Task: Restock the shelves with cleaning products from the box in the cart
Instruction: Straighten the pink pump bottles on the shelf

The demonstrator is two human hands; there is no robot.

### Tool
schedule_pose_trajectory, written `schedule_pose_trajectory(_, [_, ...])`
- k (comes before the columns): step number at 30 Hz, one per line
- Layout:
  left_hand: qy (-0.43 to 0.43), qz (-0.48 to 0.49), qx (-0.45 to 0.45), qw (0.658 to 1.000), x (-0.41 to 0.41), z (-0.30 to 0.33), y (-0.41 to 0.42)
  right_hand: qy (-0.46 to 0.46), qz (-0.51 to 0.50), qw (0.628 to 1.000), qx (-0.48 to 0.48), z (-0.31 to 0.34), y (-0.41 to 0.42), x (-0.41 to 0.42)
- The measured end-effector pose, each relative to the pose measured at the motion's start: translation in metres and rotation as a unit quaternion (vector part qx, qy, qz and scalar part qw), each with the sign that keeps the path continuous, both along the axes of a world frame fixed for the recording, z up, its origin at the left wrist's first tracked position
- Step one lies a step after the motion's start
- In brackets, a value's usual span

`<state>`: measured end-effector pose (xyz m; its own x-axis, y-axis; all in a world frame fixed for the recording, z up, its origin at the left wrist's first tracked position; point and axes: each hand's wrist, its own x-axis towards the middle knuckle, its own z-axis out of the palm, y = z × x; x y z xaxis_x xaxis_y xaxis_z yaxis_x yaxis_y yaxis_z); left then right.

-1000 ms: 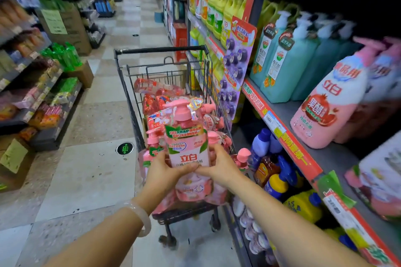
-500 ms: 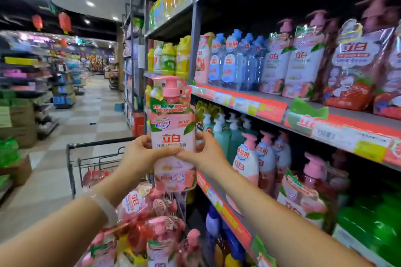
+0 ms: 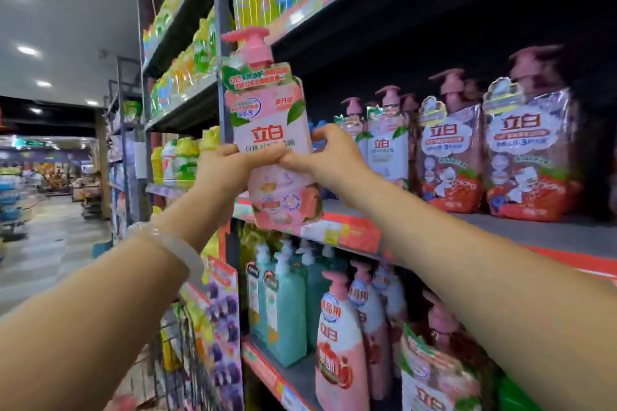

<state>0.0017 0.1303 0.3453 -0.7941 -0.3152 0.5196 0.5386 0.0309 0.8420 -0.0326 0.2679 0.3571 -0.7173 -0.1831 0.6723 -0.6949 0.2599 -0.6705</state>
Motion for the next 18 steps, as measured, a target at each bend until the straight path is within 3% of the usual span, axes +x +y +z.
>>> schedule_pose_trajectory(5, [0.015,-0.081,-0.034,0.996,-0.056,0.025,0.004,-0.006,-0.088,0.996,-0.022,0.019,0.007,-0.033])
schedule_pose_trajectory(15, [-0.041,-0.188,-0.099,0.976,-0.163,0.017,0.020,-0.083,-0.211,0.966,-0.122,-0.007,0.014,-0.114])
schedule_pose_trajectory(18, [-0.045,-0.220,-0.091,0.970,-0.182,0.008,0.016,-0.076,-0.261,0.958,-0.094,-0.012,0.010,-0.130])
